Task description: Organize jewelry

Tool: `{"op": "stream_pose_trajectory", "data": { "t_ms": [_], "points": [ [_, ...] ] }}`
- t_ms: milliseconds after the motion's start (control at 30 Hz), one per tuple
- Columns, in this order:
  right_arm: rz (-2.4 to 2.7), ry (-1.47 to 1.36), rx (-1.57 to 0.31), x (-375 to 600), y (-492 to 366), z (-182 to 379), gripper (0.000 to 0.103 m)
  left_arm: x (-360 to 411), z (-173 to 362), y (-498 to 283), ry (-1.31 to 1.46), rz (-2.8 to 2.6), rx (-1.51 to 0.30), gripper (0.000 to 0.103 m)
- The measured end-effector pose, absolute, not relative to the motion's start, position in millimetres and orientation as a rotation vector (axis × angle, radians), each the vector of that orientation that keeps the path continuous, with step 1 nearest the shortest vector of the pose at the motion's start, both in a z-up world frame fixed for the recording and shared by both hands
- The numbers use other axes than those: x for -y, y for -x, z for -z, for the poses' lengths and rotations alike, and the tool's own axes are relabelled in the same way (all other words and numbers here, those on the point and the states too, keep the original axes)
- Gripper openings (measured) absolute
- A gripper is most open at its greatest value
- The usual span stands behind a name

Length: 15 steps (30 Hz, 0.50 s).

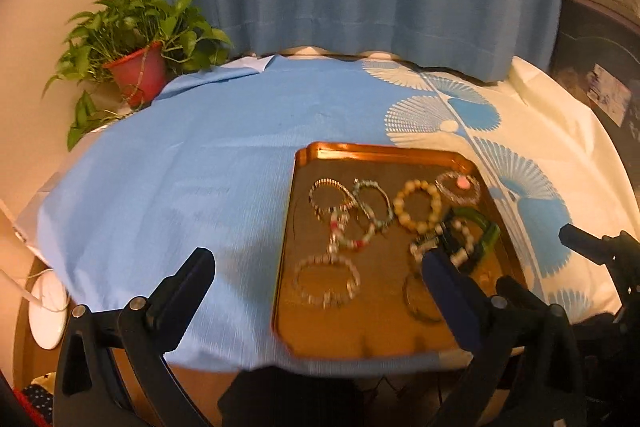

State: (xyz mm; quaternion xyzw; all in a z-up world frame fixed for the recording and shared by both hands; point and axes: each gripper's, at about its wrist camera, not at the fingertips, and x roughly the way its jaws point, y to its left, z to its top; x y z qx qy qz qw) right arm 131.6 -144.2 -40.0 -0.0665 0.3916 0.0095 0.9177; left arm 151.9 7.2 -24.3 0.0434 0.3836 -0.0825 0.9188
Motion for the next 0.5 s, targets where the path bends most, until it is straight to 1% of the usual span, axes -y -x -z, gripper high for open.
{"op": "stream_pose_trajectory", "data": {
  "t_ms": [233,500],
  "points": [
    [0.013,0.123,-0.820,143,-89,38,0.085,-5,23,-106,-0.112,0.165,-0.790,0.102],
    [0.027,0.108,-0.821,150,-58,33,0.085,-1,17,-75,-0.142,0.170,-0.763,0.102]
  ]
}}
